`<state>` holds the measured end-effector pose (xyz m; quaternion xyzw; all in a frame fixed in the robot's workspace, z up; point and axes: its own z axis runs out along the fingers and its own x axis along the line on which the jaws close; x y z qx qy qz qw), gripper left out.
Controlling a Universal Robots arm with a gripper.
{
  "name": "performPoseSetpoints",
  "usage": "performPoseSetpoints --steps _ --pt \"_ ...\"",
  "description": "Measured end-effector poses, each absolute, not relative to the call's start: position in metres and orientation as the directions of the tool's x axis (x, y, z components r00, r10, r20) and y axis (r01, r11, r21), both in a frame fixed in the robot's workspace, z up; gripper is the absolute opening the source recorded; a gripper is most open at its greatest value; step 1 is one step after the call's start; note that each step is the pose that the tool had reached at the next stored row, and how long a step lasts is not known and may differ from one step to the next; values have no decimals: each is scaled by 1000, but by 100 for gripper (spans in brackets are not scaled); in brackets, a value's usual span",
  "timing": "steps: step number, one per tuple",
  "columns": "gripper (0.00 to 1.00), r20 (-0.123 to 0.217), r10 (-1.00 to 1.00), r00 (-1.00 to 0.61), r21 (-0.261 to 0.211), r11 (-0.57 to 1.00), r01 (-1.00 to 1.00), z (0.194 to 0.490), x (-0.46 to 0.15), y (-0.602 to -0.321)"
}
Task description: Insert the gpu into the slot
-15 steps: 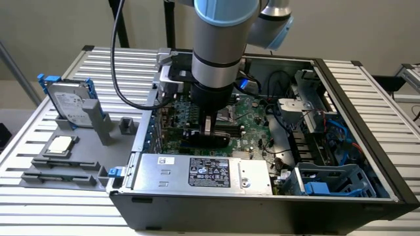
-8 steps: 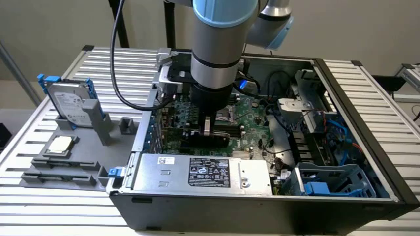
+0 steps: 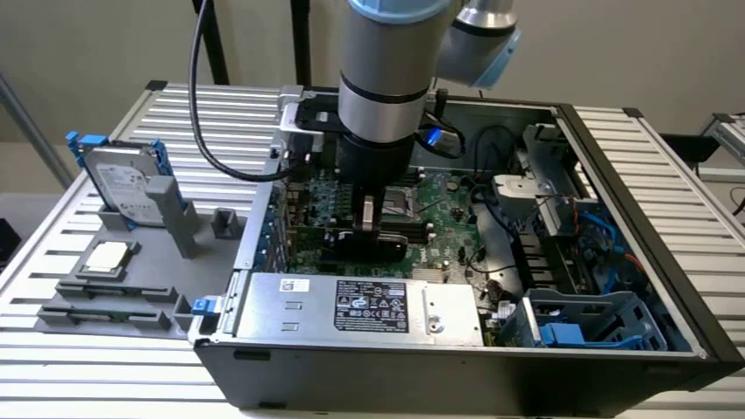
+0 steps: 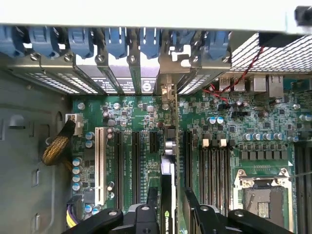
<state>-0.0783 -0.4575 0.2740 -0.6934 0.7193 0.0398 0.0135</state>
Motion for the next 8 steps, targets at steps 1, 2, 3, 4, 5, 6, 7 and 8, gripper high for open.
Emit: performPoseSetpoints --steps 1,2,3,4,5,6,7,8 --pt "34 -75 -996 -38 38 35 -999 278 -78 -457" --pt "34 -75 -996 -38 39 35 -999 283 -79 -457" --pt "34 -75 -996 -38 38 35 -999 288 -79 -457" --pt "34 -74 -997 -38 39 35 -999 291 -81 -457" --pt "32 -74 -997 -38 38 35 -999 293 -83 -457" --pt "25 -75 -996 -38 38 35 -999 294 -86 -457" --pt "25 -75 -996 -38 38 35 -999 294 -89 -457" --pt "19 -74 -997 -38 37 35 -999 295 -93 -457"
